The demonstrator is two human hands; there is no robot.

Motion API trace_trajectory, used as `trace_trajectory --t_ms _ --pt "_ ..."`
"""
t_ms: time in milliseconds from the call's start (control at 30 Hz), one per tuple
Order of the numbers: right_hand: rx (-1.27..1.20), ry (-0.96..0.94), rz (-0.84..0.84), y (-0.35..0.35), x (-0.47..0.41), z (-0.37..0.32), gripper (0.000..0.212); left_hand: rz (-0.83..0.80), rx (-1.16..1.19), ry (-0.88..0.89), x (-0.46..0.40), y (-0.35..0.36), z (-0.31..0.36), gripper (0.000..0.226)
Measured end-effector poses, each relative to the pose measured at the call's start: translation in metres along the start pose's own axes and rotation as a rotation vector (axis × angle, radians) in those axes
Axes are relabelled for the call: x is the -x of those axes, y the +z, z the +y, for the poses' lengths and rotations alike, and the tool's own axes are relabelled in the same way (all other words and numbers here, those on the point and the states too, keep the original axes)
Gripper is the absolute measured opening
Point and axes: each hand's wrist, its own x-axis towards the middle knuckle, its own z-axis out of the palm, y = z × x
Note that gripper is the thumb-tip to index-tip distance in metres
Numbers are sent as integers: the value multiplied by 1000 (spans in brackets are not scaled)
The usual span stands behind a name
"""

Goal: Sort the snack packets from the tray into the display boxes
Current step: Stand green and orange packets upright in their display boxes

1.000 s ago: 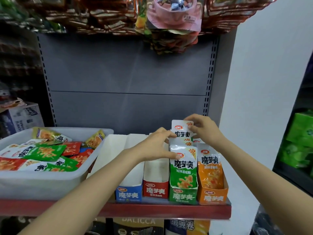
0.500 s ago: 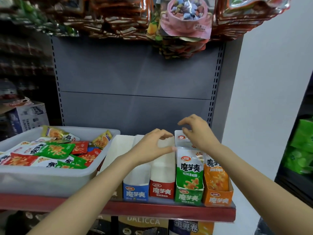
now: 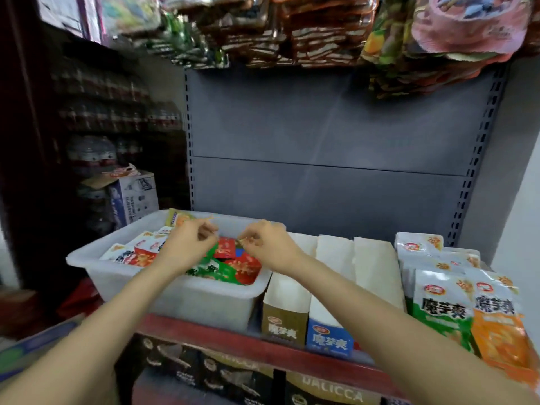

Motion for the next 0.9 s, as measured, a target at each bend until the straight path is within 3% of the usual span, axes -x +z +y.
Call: trace_trajectory --t_ms 100,200,267,433,567,733,900 --pt "-1 14 -137 31 -25 -20 30 -51 -144 -92 -14 -22 -43 32" --pt "41 20 -271 54 -45 -31 59 -129 -282 -144 -24 -35 -69 56" --pt "66 44 -334 63 -58 -35 67 -169 -359 -217 -28 -39 -81 67" --pt "88 124 -398 81 -83 -37 63 -250 -467 -272 -33 -36 -87 72" --pt "155 138 -269 93 -92 -32 56 -263 -402 -246 -34 -34 -87 75" --pt "-112 225 -196 90 -88 -26 32 -209 -336 -222 -33 -33 -91 80" --pt "-256 296 -119 87 -85 -25 24 -163 -299 -217 -32 -33 -94 89"
